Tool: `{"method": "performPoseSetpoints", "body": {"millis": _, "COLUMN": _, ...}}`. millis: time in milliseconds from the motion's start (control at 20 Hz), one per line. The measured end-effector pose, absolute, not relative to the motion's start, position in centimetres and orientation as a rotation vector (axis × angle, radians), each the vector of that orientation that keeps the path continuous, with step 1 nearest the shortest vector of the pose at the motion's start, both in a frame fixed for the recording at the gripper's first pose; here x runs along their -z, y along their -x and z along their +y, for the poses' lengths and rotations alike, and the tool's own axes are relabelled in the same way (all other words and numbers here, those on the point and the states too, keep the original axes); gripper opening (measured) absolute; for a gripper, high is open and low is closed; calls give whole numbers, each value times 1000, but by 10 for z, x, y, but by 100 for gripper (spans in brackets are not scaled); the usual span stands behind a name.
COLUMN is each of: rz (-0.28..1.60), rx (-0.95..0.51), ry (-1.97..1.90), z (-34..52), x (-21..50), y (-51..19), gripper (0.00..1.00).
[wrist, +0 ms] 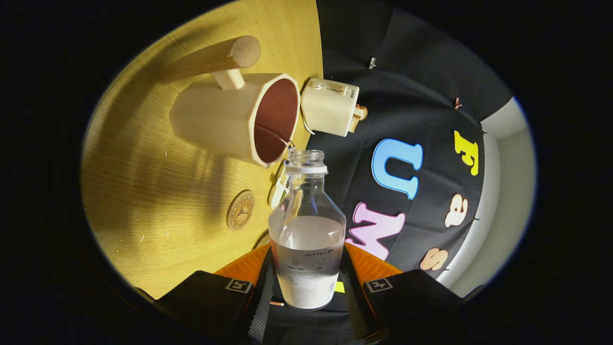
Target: Take the bottle from table, then pour the juice into the cup, finally place the bottle on the coaster
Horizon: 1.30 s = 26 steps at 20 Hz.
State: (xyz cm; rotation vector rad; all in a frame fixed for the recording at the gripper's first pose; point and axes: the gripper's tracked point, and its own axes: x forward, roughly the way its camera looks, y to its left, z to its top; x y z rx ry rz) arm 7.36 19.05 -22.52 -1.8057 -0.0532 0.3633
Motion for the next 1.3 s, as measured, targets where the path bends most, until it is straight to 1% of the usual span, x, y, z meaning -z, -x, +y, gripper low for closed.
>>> {"method": "performPoseSetpoints", "body": {"millis": 750, "rz": -73, "rx": -361, "ry": 1844, "z": 193, "x": 223, "y": -74, "gripper": 70}}
{"method": "performPoseSetpoints", "body": {"millis": 1300, "rz": -158, "rx": -388, "ry": 1898, "z": 194, "x": 220, "y": -67, "gripper": 70}}
